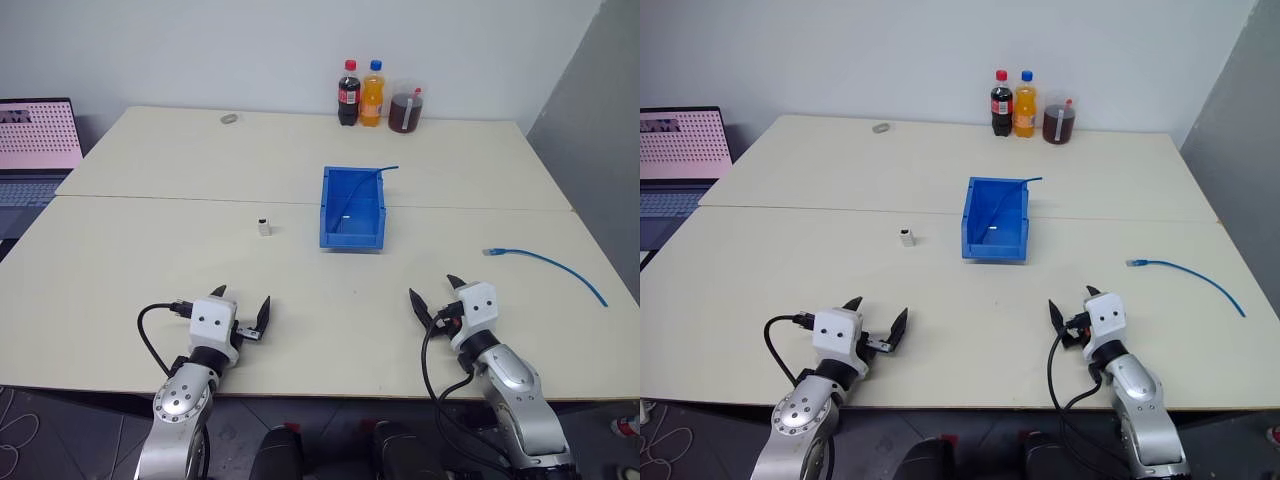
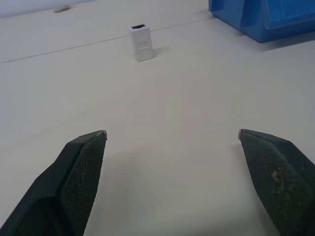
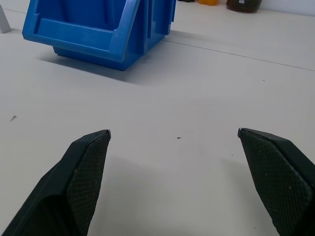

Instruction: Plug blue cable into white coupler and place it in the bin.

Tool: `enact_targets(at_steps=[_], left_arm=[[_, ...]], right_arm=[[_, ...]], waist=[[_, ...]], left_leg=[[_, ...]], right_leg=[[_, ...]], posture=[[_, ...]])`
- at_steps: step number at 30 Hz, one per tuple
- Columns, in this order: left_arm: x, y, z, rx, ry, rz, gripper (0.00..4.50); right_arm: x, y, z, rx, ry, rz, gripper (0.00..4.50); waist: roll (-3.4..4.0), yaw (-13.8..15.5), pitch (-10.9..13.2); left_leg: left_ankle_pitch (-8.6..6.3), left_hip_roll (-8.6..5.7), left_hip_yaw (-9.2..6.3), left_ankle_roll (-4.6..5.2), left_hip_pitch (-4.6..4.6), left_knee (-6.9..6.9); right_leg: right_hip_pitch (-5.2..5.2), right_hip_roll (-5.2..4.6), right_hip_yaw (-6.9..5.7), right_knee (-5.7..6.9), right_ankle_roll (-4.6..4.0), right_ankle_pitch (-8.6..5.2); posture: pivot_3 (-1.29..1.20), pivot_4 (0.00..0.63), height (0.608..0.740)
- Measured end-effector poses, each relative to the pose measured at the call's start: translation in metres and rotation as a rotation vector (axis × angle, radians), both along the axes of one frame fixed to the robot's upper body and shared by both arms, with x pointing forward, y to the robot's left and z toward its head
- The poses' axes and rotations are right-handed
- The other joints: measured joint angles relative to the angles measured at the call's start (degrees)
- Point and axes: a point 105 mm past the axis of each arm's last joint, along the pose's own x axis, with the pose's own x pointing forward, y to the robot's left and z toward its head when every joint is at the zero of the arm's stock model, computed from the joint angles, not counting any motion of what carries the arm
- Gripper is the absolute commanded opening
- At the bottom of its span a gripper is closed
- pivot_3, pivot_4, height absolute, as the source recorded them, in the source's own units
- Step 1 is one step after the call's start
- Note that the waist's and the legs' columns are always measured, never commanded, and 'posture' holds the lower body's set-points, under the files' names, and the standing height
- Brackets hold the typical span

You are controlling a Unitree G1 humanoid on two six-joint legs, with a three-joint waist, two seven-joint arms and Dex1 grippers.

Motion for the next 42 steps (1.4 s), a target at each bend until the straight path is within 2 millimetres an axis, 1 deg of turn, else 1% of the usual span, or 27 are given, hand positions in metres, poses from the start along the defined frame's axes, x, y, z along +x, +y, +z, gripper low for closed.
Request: enact_targets(at_steps=[19,23,25,27,29,31,36,38,40,42], left_arm=[[0.001,-0.001,-0.002,-0.001,0.012,0.001,4.5],[0.001,-0.006,-0.001,-0.001,0.021,-0.027,4.5],[0.0,-0.014,0.002,-0.028,0.024,-0.083,4.5],[-0.002,-0.026,0.011,-0.071,0.01,-0.185,4.5],[-0.002,-0.042,0.024,-0.077,-0.017,-0.306,4.5],[0.002,-0.057,0.038,-0.053,-0.045,-0.404,4.5],[0.015,-0.104,0.067,-0.034,-0.084,-0.631,4.5],[0.018,-0.121,0.072,-0.021,-0.072,-0.716,4.5],[0.021,-0.139,0.077,0.001,-0.054,-0.809,4.5],[0.021,-0.154,0.079,0.029,-0.036,-0.892,4.5]], right_arm=[[0.0,0.0,0.001,-0.002,-0.005,0.002,4.41],[0.001,0.0,0.001,-0.003,-0.007,0.003,4.41],[0.001,0.0,0.001,-0.003,-0.005,0.003,4.41],[0.001,-0.001,0.001,-0.008,-0.006,0.004,4.41],[-0.001,-0.005,0.002,-0.021,-0.004,0.007,4.41],[-0.003,-0.015,0.009,-0.042,-0.015,0.009,4.41],[-0.007,-0.057,0.03,-0.094,-0.019,-0.018,4.41],[-0.005,-0.069,0.036,-0.13,-0.003,0.01,4.41],[0.006,-0.087,0.042,-0.185,0.033,0.032,4.41],[0.022,-0.113,0.049,-0.251,0.087,0.028,4.41]], waist=[[0.0,0.0,0.0],[0.0,0.01,0.0],[0.0,0.01,0.0],[0.0,0.0,0.0],[0.01,0.04,0.01],[0.06,0.43,0.01],[0.07,1.13,0.0],[0.11,1.04,0.02],[0.12,0.84,0.03],[0.16,0.6,0.05]], left_leg=[[0.0,0.0,0.0,0.0,0.0,0.0],[0.0,0.0,0.0,0.0,0.0,0.0],[0.0,0.0,0.0,0.0,0.0,0.0],[0.0,0.0,0.0,0.0,0.0,0.0],[0.0,-0.02,0.0,0.0,0.0,0.01],[0.0,-0.08,-0.02,0.0,0.0,0.02],[0.0,-0.16,-0.04,0.01,0.01,0.09],[0.0,-0.17,-0.06,0.01,0.09,0.09],[0.0,-0.2,-0.06,0.02,0.23,0.09],[0.01,-0.24,-0.01,0.03,0.32,0.08]], right_leg=[[0.0,0.0,0.0,0.0,0.0,0.0],[0.0,0.0,0.0,0.0,0.0,0.0],[0.0,0.0,0.0,0.0,0.0,0.0],[0.01,0.0,-0.01,0.0,0.0,0.0],[0.02,0.0,-0.01,0.0,0.0,0.0],[0.04,-0.03,0.0,-0.01,0.03,0.01],[0.18,-0.06,0.01,-0.1,0.15,0.03],[0.27,-0.06,-0.01,-0.12,0.15,0.03],[0.39,-0.05,0.04,-0.14,0.19,0.05],[0.45,-0.05,0.12,-0.16,0.23,0.08]], posture=[[0.0,0.15,0.74],[0.0,0.15,0.74],[0.0,0.15,0.74],[0.0,0.15,0.74],[0.0,0.15,0.74],[0.0,0.15,0.74],[0.0,0.15,0.74],[0.0,0.15,0.74],[0.0,0.15,0.74],[0.0,0.15,0.74]])
